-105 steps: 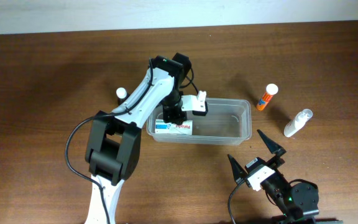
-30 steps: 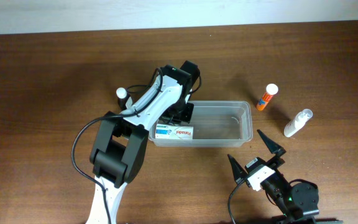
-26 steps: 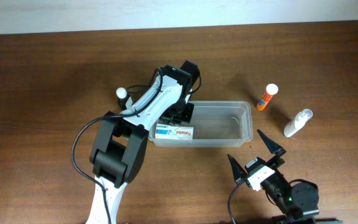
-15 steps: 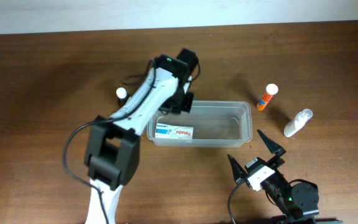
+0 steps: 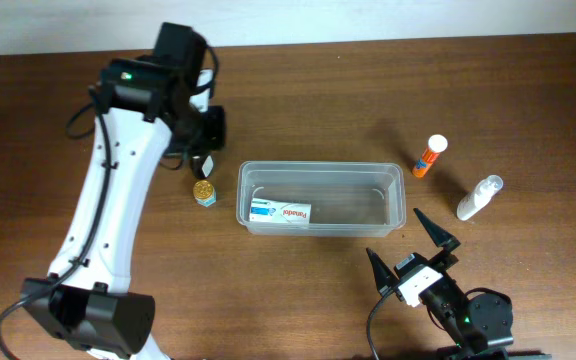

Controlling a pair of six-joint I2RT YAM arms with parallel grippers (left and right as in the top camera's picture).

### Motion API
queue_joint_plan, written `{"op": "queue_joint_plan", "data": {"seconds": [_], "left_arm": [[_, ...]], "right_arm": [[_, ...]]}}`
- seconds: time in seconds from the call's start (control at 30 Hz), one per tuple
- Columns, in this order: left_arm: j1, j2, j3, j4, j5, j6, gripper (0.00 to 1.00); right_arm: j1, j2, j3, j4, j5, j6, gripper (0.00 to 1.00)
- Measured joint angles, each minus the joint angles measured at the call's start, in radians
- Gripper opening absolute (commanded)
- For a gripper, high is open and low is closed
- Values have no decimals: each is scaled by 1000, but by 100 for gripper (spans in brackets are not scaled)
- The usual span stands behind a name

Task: Pack container
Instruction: 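Raise the left gripper and move it over the gold-lidded jar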

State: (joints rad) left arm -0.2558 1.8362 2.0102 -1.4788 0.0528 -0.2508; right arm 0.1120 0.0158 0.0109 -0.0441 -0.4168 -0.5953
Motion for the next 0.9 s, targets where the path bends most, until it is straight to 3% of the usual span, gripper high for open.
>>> {"op": "queue_joint_plan", "data": {"seconds": [0.33, 0.9], "left_arm": [[49, 1, -70, -37, -27, 2, 0], [49, 2, -341, 138, -44, 4, 1]], "right_arm": [[0, 0, 0, 0, 0, 0, 98], [0, 0, 0, 0, 0, 0, 98]]}}
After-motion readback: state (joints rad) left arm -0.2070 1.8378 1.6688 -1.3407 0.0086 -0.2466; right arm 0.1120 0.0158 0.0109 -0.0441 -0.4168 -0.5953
